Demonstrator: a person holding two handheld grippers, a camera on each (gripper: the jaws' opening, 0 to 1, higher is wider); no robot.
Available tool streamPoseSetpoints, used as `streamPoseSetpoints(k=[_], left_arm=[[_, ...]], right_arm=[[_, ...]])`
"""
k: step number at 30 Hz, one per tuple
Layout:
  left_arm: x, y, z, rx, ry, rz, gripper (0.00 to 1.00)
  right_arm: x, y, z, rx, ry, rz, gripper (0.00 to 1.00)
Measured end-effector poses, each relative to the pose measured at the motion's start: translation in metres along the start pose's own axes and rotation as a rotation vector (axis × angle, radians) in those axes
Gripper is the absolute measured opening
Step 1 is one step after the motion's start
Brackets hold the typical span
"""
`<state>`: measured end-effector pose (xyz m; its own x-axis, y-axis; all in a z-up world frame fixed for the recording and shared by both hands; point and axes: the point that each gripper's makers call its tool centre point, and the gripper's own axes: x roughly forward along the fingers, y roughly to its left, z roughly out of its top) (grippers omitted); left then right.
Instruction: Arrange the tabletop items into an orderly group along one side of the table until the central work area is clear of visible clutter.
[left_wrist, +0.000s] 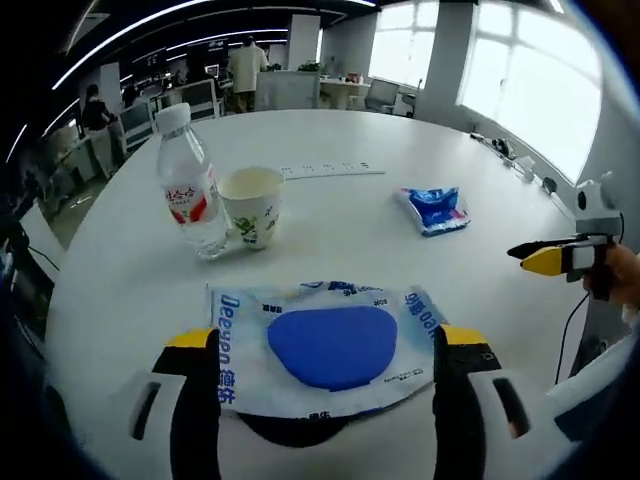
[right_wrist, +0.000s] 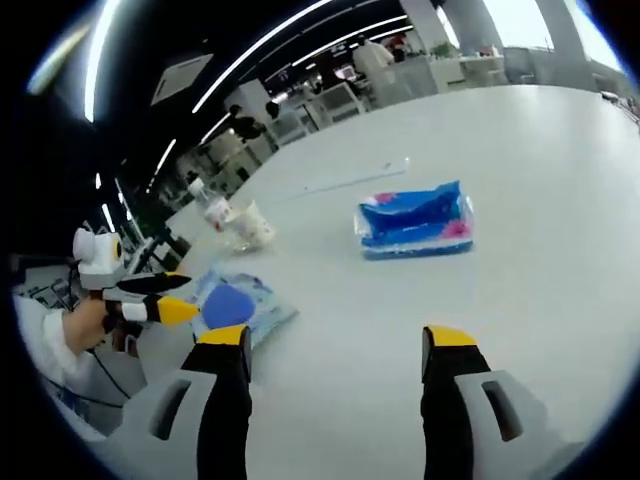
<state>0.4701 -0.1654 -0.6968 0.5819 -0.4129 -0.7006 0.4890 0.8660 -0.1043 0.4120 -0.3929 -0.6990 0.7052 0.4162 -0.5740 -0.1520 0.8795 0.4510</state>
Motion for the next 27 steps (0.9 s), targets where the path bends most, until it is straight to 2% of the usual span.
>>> streamPoseSetpoints(k=[5, 13, 24, 26, 27], left_arm=[[0.0, 0.013, -0.003, -0.004, -0.002, 0.019, 0.85], [-0.003, 0.034, -0.003, -0.036, -0.02, 0.064, 0.83], [-0.001, 0.051, -0.012, -0.151, -0.02, 0.079, 0.78], [-0.001, 0.052, -0.013, -0.164, -0.017, 0.072, 0.72], [0.0, 0.053, -0.014, -0.174, -0.014, 0.065, 0.66]], right_arm=[[0.007, 0.006, -0.005, -0.004, 0.03, 0.013, 0.66], [0.021, 0.021, -0.013, 0.021, 0.065, 0.055, 0.63], [0.047, 0.051, -0.027, 0.06, 0.137, 0.116, 0.61], [0.05, 0.06, -0.027, 0.068, 0.142, 0.132, 0.61], [0.052, 0.063, -0.027, 0.074, 0.146, 0.142, 0.61]])
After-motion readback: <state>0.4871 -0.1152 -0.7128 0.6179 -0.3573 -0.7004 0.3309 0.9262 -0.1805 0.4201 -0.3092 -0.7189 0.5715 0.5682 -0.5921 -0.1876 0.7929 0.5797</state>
